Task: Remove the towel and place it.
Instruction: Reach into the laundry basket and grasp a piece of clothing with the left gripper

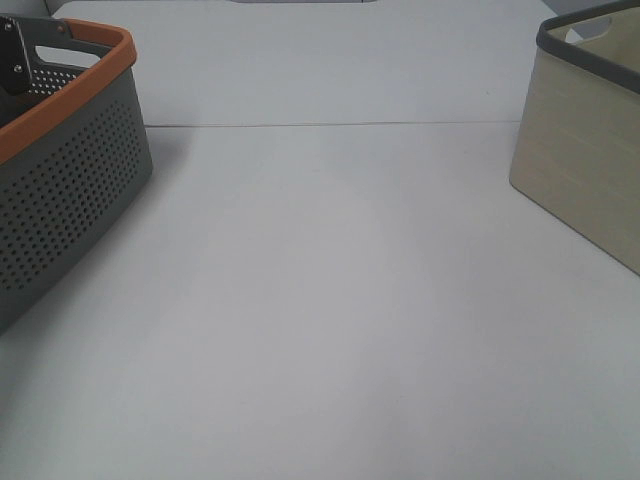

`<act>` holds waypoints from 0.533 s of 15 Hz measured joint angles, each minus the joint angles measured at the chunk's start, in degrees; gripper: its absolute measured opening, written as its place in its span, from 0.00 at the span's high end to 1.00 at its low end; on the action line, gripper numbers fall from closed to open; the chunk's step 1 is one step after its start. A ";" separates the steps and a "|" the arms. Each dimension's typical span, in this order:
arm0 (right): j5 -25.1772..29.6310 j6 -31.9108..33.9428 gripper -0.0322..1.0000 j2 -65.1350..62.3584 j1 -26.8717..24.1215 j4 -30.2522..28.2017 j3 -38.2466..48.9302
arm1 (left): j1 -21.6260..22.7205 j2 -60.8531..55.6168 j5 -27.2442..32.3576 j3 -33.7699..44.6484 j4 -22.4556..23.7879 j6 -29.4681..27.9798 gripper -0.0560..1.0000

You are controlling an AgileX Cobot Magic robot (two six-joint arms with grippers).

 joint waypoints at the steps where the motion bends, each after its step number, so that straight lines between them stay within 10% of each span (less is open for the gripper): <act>1: 0.00 0.00 0.32 0.00 0.00 0.00 0.00 | 0.00 1.20 0.00 -1.38 0.23 0.00 0.06; 8: 0.00 0.00 0.32 0.00 0.00 0.00 0.00 | 0.00 4.18 0.92 -3.44 1.26 0.57 0.09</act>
